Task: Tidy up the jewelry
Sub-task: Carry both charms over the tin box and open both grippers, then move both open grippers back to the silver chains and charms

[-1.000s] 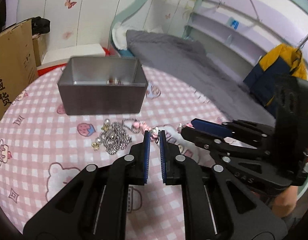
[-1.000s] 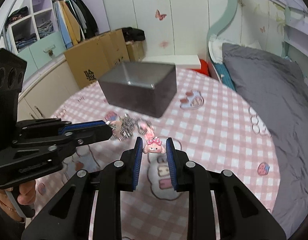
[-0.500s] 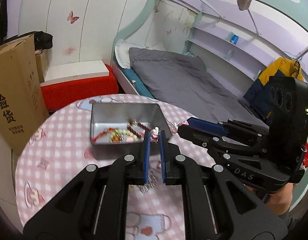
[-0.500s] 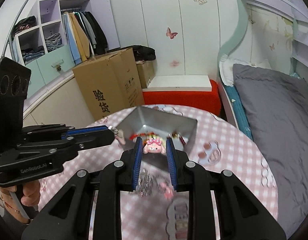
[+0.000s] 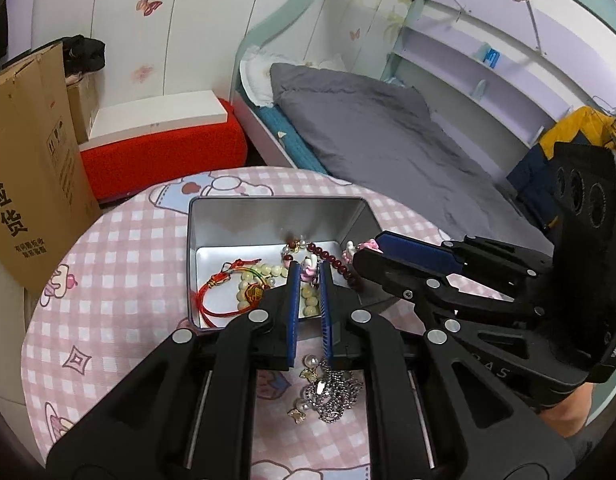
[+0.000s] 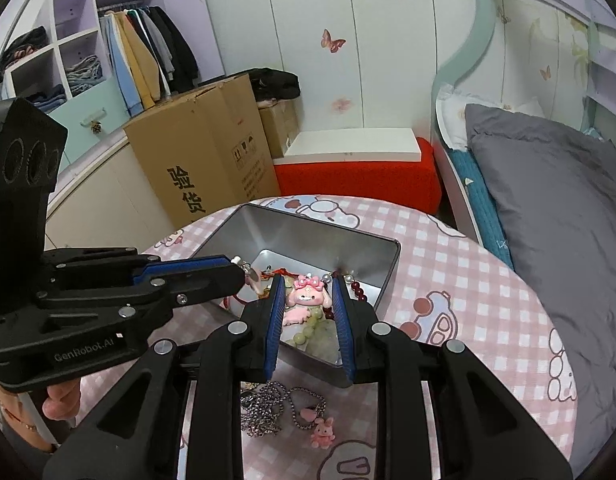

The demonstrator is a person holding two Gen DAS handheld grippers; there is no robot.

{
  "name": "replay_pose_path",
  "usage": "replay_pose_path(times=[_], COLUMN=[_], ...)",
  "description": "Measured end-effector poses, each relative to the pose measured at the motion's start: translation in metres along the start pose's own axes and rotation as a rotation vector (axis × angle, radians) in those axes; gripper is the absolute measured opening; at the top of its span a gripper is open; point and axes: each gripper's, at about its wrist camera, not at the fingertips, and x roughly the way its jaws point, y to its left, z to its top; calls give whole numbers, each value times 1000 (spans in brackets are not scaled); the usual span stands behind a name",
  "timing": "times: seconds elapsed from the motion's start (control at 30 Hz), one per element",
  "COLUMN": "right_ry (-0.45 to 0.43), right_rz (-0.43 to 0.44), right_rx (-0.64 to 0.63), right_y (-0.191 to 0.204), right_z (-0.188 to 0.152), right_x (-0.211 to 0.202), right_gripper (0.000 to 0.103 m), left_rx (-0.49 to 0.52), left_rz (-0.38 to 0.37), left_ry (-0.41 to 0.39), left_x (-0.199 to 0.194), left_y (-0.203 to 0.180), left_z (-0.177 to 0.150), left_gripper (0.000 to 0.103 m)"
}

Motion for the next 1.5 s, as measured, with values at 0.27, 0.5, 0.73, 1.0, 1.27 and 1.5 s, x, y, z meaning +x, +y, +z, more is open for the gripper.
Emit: replay_pose_path(times=[0.27, 0.5, 0.73, 1.0, 1.27, 1.5], right_ry=[11, 12, -11, -103, -127, -51], right_rz=[-2, -9, -7, -25, -41, -59], right_rx=[8, 17, 24, 10, -5, 16], right_y=[-1, -4, -7, -1, 0, -7], right_z=[-3, -1, -1, 3, -14, -49], right_x=[3, 4, -9, -55, -86, -80], right_gripper=[22, 23, 23, 30, 31, 31], left_rx=[-22, -35, -34, -16, 1, 12], left_rz=[13, 55, 67, 104, 125, 148], left_ry=[41, 8, -37, -128, -147, -68], left_x=[8, 0, -20, -65, -85, -66], left_y=[3, 5, 2, -12, -19, -14], left_z=[-1, -3, -3, -8, -32, -63], left_gripper=[10, 61, 61, 61, 61, 61])
